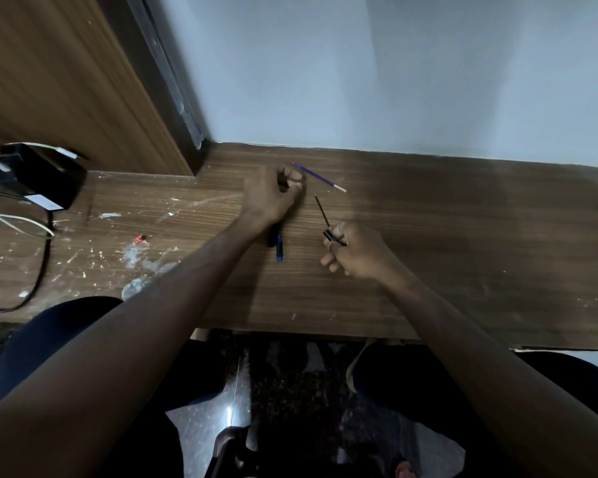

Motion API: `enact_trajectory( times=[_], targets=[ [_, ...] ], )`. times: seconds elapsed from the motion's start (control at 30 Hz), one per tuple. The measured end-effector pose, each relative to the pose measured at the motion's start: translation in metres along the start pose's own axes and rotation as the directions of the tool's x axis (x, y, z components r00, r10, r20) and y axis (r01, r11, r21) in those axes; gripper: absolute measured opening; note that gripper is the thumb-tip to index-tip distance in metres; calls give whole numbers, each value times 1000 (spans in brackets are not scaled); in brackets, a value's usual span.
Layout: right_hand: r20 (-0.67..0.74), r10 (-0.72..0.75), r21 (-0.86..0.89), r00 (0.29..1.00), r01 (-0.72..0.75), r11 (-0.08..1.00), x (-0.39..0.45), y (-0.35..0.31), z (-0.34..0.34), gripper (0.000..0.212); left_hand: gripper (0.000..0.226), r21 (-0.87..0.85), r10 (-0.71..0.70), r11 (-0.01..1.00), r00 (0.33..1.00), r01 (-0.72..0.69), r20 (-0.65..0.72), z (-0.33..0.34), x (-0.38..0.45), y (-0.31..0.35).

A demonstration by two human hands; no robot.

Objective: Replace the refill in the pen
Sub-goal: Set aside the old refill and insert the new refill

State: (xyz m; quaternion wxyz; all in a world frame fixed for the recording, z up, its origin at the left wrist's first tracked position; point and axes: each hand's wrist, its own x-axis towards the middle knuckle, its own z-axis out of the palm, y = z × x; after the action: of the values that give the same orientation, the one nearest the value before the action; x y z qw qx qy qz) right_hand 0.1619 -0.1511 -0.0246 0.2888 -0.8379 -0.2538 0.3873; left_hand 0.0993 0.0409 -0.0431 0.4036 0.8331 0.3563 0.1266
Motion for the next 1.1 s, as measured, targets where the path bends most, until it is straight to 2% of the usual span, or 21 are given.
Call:
enact_trajectory(
  times=[0.1, 0.2, 0.27, 0.37, 0.53, 0.67, 0.73, 0.83, 0.9, 1.1],
  targets=[
    [7, -31, 10, 1000, 31, 999, -2, -1, -1, 11, 30, 296, 182, 937, 983, -183, 31, 3, 20, 5],
    [-8, -45, 1, 999, 45, 999, -3, 0, -4, 9, 44, 521, 207, 814, 966, -257, 154, 14, 37, 11],
    [-24, -40, -5, 999, 40, 999, -3, 0, -6, 10, 37, 592, 226, 751, 956, -292, 185, 18, 39, 12],
    [-50, -46, -31, 998, 44, 999, -1, 0, -10, 12, 19, 636, 319, 695, 937, -335, 144, 11, 39, 11],
    [-108, -112, -173, 988, 92, 981, -1, -4, -14, 18, 37, 731, 367, 558, 907, -392, 206, -1, 34, 12],
    [-139, -156, -199, 978, 127, 972, -3, -10, -19, 19, 25, 708, 390, 600, 909, -372, 147, -32, 10, 15],
    [-188, -186, -191, 964, 150, 970, -5, -13, -21, 23, 20, 665, 370, 662, 923, -345, 110, -50, -9, 18],
    [-224, -225, -153, 948, 194, 969, -6, -15, -23, 31, 13, 456, 318, 834, 946, -309, 60, -68, -43, 25],
    [-234, -252, -148, 939, 222, 964, -6, -15, -23, 28, 7, 306, 259, 916, 965, -258, 37, -71, -62, 26],
    [-305, -293, -161, 906, 255, 954, -8, -13, -24, 14, 5, 215, 129, 966, 988, -144, 80, -63, -71, 5]
  ],
)
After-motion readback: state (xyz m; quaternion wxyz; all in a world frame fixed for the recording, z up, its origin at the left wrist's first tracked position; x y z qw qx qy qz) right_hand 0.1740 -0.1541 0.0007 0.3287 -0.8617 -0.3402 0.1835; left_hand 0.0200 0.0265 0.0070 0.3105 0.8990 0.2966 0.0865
